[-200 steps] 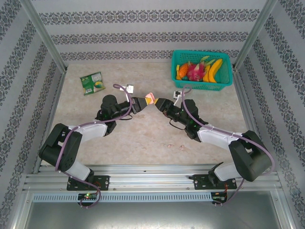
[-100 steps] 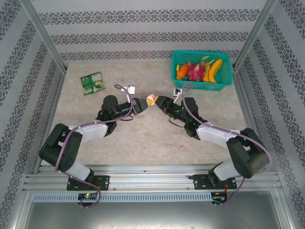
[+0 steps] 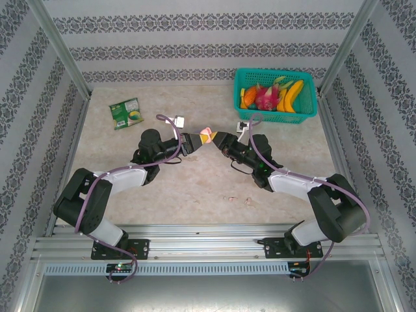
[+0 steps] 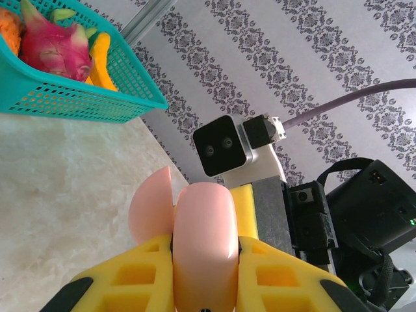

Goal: Insert wireless bluetooth earbuds into charging case

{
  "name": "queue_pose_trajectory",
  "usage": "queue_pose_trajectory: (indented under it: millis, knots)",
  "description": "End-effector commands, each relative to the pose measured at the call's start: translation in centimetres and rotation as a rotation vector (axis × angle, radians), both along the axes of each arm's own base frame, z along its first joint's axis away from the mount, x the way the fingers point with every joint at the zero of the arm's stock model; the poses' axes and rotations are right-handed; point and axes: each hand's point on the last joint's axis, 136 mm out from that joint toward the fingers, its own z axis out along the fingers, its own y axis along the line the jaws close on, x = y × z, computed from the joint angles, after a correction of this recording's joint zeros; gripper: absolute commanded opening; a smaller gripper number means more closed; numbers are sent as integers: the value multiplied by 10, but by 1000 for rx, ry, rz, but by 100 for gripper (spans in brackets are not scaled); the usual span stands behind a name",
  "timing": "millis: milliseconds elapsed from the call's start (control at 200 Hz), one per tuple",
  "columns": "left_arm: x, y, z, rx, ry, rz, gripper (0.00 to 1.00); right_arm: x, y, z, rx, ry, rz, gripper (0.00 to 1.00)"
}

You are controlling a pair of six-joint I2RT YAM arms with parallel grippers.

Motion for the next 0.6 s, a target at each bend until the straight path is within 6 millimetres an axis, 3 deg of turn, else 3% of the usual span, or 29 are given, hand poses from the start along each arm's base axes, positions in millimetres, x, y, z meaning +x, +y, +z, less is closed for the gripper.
queue_pose_trajectory:
  millis: [0, 595]
  knots:
    - [-6, -5, 35, -36, -101, -24, 0, -3, -5, 4, 14, -22, 1, 34]
    - [-10, -9, 33, -40, -98, -43, 0, 10, 6, 10, 41, -13, 26, 29]
